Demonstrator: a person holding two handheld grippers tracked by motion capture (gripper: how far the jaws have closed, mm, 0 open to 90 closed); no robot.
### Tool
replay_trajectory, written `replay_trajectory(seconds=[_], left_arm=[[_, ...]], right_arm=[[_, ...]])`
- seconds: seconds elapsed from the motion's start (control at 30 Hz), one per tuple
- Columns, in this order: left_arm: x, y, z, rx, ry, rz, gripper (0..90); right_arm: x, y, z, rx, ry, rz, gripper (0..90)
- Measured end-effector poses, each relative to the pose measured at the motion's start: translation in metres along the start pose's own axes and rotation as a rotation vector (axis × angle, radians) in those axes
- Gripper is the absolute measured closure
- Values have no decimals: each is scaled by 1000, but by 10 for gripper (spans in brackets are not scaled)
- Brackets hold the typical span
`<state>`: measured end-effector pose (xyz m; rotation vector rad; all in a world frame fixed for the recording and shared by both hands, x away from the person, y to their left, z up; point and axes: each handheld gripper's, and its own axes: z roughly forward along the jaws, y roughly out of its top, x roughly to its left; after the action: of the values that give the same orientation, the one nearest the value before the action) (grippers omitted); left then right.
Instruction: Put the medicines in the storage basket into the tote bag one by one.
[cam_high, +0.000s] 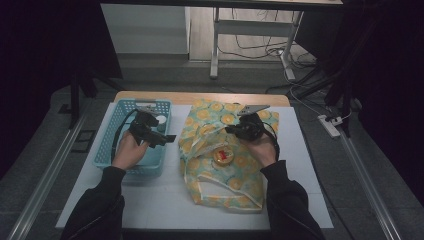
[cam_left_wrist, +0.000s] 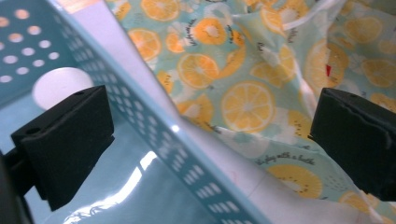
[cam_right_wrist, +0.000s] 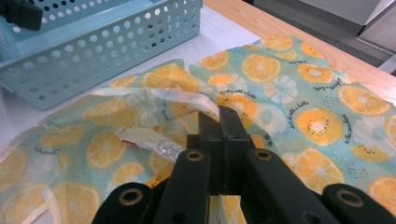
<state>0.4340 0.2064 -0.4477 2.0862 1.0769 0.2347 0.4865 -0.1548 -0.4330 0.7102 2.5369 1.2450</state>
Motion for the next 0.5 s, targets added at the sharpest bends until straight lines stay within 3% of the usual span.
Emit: replay_trajectory(seconds=[0.33,0.5], left_arm=[[26,-7,1,3,84,-34,0],[39,-9,4,32,141,-49,0]], right_arm=[[0,0,0,2,-1,3,899],[0,0,0,2,0,0,899]])
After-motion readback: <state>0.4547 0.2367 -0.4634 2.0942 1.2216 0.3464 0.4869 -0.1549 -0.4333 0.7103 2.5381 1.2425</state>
